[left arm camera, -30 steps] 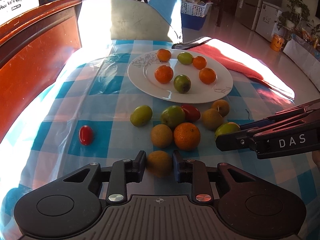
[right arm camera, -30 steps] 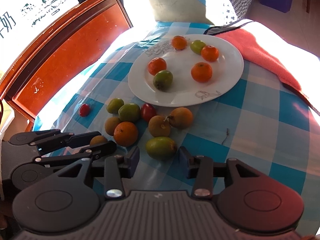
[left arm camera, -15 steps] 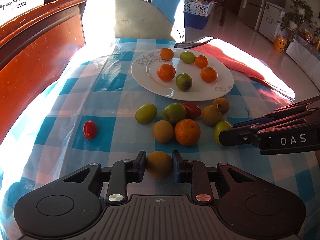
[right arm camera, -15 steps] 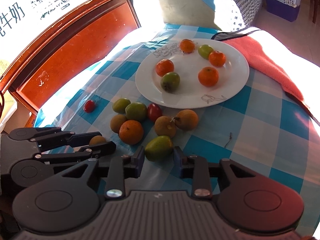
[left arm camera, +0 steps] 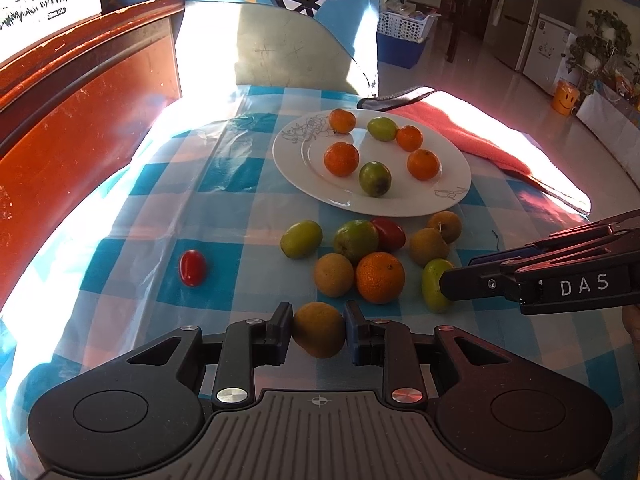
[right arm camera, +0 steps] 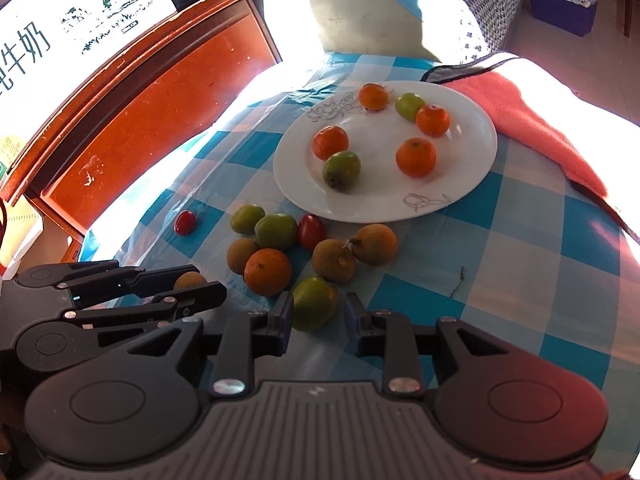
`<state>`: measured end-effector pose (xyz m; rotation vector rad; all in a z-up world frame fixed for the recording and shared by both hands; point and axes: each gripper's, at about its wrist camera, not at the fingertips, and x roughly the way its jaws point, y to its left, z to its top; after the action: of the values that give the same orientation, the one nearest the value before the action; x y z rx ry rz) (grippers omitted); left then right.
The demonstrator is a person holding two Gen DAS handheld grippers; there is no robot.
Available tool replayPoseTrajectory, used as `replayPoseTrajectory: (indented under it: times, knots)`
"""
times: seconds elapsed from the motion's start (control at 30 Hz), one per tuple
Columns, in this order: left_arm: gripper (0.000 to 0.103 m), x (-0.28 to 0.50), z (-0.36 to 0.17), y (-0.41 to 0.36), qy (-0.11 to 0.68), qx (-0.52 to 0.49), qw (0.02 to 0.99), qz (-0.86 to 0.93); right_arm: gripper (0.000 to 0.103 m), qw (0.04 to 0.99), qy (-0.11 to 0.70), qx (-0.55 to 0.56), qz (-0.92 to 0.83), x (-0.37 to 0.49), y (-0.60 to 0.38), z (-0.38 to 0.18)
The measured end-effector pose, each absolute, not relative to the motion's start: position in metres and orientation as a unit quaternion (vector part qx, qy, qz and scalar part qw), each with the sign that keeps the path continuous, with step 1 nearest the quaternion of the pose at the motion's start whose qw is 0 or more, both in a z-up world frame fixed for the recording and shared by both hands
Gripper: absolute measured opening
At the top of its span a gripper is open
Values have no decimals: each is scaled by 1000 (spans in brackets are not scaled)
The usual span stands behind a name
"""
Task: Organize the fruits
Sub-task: 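Grasp a yellow-orange fruit with the left gripper while the right grasps a green fruit, then carry both fruits onto the plate and open both grippers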
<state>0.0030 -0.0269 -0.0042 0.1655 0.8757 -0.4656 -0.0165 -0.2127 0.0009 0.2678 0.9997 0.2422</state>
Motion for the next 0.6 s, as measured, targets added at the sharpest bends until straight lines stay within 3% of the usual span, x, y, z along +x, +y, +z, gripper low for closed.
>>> replayPoseTrajectory:
  times: [0.23, 0.33, 0.6]
  knots:
    - [25, 4, -4, -25, 421, 80, 878, -214, 38, 860, 486, 108, 114, -11, -201, -9]
    - [25, 5, -2, -25, 419, 78, 880, -211, 31, 863, 483, 97, 114, -11, -197, -9]
    - [25, 11, 8, -24, 409, 61, 888, -202, 30, 873, 457, 89, 142, -17, -195, 11]
